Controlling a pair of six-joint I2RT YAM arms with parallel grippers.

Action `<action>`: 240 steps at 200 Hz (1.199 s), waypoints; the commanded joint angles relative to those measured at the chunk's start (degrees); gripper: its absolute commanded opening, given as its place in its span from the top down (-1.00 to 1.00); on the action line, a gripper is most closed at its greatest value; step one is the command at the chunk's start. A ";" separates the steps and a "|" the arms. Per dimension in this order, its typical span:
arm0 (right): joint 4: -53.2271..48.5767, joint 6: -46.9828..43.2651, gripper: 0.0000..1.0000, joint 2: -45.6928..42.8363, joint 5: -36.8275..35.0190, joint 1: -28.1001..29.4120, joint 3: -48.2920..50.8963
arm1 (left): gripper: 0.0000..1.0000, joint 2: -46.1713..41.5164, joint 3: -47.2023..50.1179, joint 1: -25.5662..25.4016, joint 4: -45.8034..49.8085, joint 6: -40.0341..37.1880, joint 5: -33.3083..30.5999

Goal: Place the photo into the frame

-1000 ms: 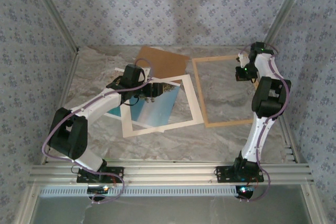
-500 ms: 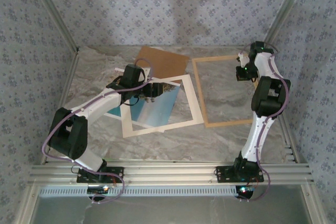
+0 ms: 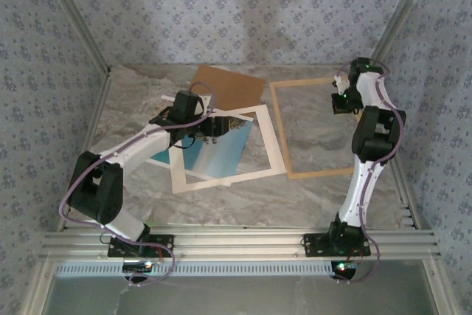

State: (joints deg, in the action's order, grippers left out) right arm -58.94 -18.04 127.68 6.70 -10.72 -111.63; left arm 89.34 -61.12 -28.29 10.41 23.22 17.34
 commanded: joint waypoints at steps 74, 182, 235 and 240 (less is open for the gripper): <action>-6.48 -2.04 1.00 1.43 -2.41 0.70 -4.00 | -0.52 -1.44 -0.13 -0.37 0.65 -0.28 -0.20; -11.08 -2.17 1.00 1.08 -1.25 1.32 -7.53 | -0.52 -1.18 -0.26 -0.39 0.92 -0.37 -0.29; -11.21 -2.52 1.00 0.57 1.21 1.01 -8.13 | -0.52 -1.19 -0.05 -0.38 0.84 -0.28 -0.23; -11.32 -2.59 1.00 0.63 1.21 0.97 -8.07 | -0.52 -1.11 -0.13 -0.42 0.84 -0.28 -0.15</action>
State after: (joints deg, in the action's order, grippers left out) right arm -66.74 -18.96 128.29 6.57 -9.80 -118.06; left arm 89.34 -61.12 -28.29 10.50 23.20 17.10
